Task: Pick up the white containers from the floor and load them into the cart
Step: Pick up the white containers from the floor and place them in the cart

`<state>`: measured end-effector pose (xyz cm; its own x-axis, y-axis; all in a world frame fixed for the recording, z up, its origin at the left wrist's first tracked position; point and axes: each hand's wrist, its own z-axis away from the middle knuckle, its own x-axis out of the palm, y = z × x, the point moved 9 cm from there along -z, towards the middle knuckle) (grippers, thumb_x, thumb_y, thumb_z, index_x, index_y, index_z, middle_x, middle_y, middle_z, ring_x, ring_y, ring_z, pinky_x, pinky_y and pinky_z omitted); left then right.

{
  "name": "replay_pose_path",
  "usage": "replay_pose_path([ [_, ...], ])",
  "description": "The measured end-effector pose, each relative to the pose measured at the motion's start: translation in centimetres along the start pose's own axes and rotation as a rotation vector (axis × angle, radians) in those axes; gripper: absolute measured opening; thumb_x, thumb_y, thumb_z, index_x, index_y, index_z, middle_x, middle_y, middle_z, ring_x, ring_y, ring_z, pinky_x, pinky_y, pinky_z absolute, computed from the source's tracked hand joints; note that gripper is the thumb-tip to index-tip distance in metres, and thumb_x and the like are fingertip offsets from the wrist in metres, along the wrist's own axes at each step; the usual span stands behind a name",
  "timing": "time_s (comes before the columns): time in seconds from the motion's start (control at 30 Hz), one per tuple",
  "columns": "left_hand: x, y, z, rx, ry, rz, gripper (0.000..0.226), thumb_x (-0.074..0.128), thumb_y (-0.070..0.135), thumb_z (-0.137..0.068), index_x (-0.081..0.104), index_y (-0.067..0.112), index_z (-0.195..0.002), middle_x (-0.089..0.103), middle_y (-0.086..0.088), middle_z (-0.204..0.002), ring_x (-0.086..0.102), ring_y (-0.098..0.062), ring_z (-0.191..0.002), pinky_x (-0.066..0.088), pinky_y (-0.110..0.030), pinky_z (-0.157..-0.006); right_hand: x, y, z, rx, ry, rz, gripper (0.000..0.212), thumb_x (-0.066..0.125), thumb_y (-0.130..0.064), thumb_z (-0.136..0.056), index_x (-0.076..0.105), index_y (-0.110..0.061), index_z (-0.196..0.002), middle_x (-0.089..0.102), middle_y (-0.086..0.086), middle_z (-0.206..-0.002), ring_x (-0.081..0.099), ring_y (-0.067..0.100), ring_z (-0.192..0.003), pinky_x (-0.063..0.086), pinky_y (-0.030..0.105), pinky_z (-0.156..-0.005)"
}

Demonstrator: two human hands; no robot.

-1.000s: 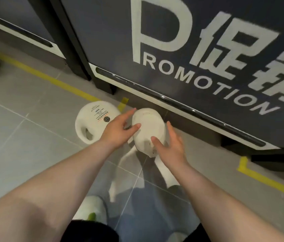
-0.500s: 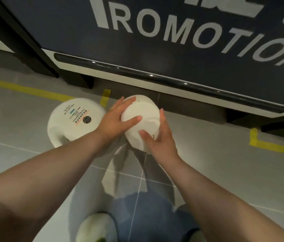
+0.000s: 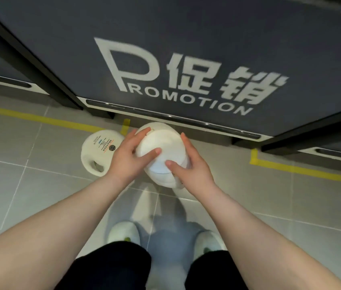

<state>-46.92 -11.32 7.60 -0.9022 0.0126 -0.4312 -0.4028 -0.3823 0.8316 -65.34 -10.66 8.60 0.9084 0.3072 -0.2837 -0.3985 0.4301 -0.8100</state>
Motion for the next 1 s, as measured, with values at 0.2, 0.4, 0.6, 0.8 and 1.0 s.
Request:
replay_pose_path([
  [0.2,-3.5,15.3,9.1,-0.019,-0.038,-0.031,0.073,0.066,0.067,-0.061,0.051,0.049,-0.13,0.039,0.008,-0.152,0.026,0.0,-0.14,0.034,-0.044,-0.113,-8.4,-11.6,12.7,0.015,0.024,-0.023,0.079,0.072,-0.027,-0.081,0.028,-0.043,-0.144,0.038,-0.028,-0.133,0.039,0.001,-0.123,0.034,0.027,-0.107],
  [0.4,-6.5,29.3,17.7,0.025,-0.045,-0.043,0.075,0.065,0.065,-0.064,0.05,0.043,-0.134,0.038,0.002,-0.153,0.028,-0.01,-0.143,0.033,-0.045,-0.113,-16.0,-21.5,23.7,0.008,0.059,-0.012,0.076,0.072,-0.03,-0.08,0.03,-0.047,-0.141,0.041,-0.026,-0.131,0.039,0.001,-0.121,0.039,0.031,-0.105],
  [0.6,-8.4,37.9,21.9,0.153,-0.079,-0.069,0.062,0.074,0.05,-0.074,0.053,0.042,-0.132,0.044,0.005,-0.147,0.04,-0.015,-0.136,0.035,-0.044,-0.111,-19.9,-26.4,30.1,-0.018,0.165,-0.029,0.078,0.073,-0.04,-0.073,0.031,-0.055,-0.137,0.046,-0.021,-0.139,0.045,0.011,-0.128,0.041,0.041,-0.106],
  [0.8,-6.9,44.1,23.3,0.324,-0.236,-0.135,0.063,0.07,0.053,-0.077,0.048,0.044,-0.135,0.039,0.005,-0.151,0.04,-0.019,-0.136,0.034,-0.05,-0.111,-23.8,-28.3,35.2,-0.036,0.359,-0.067,0.077,0.072,-0.038,-0.076,0.031,-0.053,-0.139,0.048,-0.02,-0.136,0.049,0.01,-0.118,0.045,0.043,-0.102],
  [1.0,-1.3,49.4,26.7,0.47,-0.436,-0.143,0.064,0.071,0.054,-0.075,0.047,0.046,-0.134,0.039,0.008,-0.15,0.041,-0.021,-0.135,0.041,-0.053,-0.106,-28.6,-26.8,42.5,-0.017,0.573,-0.129,0.076,0.072,-0.036,-0.078,0.03,-0.05,-0.141,0.043,-0.018,-0.142,0.041,0.013,-0.131,0.039,0.04,-0.107],
])
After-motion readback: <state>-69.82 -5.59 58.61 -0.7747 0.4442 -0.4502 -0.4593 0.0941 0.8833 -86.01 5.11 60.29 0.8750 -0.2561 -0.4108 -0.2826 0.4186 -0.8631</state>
